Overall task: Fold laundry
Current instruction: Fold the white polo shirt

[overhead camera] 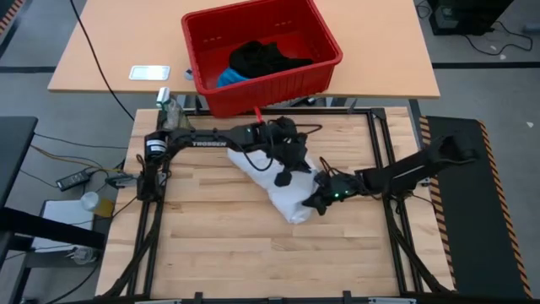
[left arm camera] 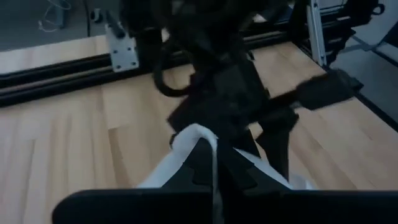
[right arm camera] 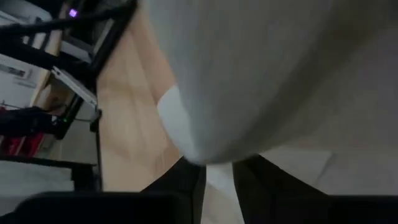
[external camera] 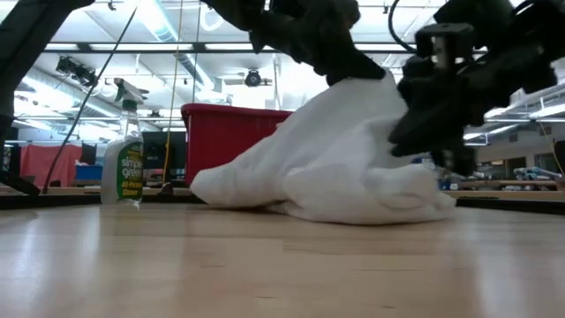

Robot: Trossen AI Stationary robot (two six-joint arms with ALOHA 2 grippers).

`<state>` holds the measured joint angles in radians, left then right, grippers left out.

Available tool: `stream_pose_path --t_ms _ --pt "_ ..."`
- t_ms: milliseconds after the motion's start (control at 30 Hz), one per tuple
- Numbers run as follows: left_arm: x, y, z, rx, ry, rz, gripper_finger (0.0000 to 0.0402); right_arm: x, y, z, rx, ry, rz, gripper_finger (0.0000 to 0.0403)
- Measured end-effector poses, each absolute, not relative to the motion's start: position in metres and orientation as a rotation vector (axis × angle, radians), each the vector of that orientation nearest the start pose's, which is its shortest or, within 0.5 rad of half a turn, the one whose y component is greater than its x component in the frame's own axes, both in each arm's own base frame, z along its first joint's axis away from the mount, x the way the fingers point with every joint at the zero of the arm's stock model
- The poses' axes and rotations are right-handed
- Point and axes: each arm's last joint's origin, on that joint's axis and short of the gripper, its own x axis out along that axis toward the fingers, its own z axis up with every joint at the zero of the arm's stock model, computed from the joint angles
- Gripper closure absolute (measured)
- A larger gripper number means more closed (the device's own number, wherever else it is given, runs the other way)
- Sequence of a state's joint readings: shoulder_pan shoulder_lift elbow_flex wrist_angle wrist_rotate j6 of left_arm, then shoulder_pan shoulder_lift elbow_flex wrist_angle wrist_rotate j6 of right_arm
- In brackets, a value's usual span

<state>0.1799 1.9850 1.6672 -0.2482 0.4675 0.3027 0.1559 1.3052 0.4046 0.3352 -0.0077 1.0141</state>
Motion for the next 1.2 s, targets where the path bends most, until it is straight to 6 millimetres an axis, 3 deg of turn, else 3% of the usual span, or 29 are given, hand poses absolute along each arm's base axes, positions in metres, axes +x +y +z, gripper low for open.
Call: stream_pose_path --t_ms 267,500,600,733,800,867,967,1000,1067,1200 --pt "0.474 0.047 0.238 0.122 0.501 -0.411 0.0398 0.197 0.051 0.168 1.133 0.775 -0.131 0.0317" --pt "0.496 0.034 0.214 0.220 0.377 -0.412 0.0389 0.182 0.055 0.190 1.125 0.830 -0.171 0.0317" --pt "0.504 0.031 0.204 0.232 0.336 -0.386 0.0356 0.180 0.053 0.199 1.124 0.780 -0.163 0.0317" --pt "0.504 0.034 0.205 0.142 0.367 -0.281 0.0281 0.175 0.052 0.201 1.143 0.784 -0.172 0.0317" --pt "0.497 0.040 0.217 0.116 0.403 -0.250 0.0242 0.173 0.052 0.205 1.152 0.770 -0.148 0.0317" --pt "0.488 0.049 0.245 0.116 0.388 -0.218 0.0211 0.170 0.051 0.208 1.152 0.761 -0.127 0.0317" --pt "0.464 0.069 0.291 0.116 0.420 -0.163 0.0187 0.166 0.049 0.215 1.126 0.710 -0.112 0.0317" --pt "0.455 0.079 0.295 0.105 0.474 -0.148 0.0185 0.165 0.047 0.216 1.111 0.684 -0.127 0.0317" --pt "0.437 0.104 0.293 0.049 0.595 -0.116 0.0186 0.163 0.041 0.219 1.094 0.618 -0.181 0.0317" --pt "0.405 0.157 0.264 -0.085 0.840 -0.099 0.0200 0.164 0.027 0.217 1.038 0.524 -0.355 0.0317"
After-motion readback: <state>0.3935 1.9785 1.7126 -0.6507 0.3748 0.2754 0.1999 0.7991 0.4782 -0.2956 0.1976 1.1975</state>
